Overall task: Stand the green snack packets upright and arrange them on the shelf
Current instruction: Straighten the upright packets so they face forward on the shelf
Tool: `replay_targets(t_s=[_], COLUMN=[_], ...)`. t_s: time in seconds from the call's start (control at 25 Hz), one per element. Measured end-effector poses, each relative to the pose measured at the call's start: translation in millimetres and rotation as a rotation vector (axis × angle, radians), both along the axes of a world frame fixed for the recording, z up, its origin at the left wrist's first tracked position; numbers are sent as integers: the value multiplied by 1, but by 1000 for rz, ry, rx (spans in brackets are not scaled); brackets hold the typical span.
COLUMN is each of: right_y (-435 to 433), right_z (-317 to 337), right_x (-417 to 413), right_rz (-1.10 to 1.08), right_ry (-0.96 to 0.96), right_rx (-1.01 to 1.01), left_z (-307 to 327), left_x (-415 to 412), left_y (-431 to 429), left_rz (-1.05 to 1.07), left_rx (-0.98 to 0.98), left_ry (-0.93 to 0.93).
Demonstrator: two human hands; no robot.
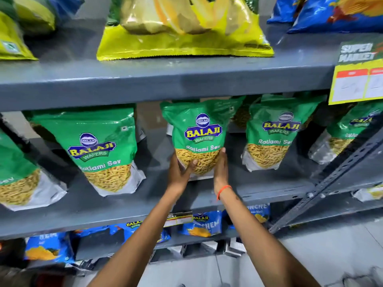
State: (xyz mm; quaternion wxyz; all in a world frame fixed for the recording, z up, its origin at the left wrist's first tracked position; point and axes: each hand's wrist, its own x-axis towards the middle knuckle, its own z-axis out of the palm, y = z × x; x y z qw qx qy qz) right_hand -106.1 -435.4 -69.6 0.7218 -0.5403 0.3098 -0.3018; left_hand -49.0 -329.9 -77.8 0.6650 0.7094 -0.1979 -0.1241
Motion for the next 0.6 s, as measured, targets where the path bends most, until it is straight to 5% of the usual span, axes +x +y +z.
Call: replay_targets(t_s=[0.44, 0.6], right_y=[0, 24], right_z=[-6, 28], right_x=[4, -5], right_rz=[-108, -438], right_ry=[-18, -24], right_rx=[22, -533], left_z=[7, 25], left_x=[3, -9], left_y=[7, 26], left_rz=[-65, 148], left_rx=[6, 108], left_ry=[26, -326])
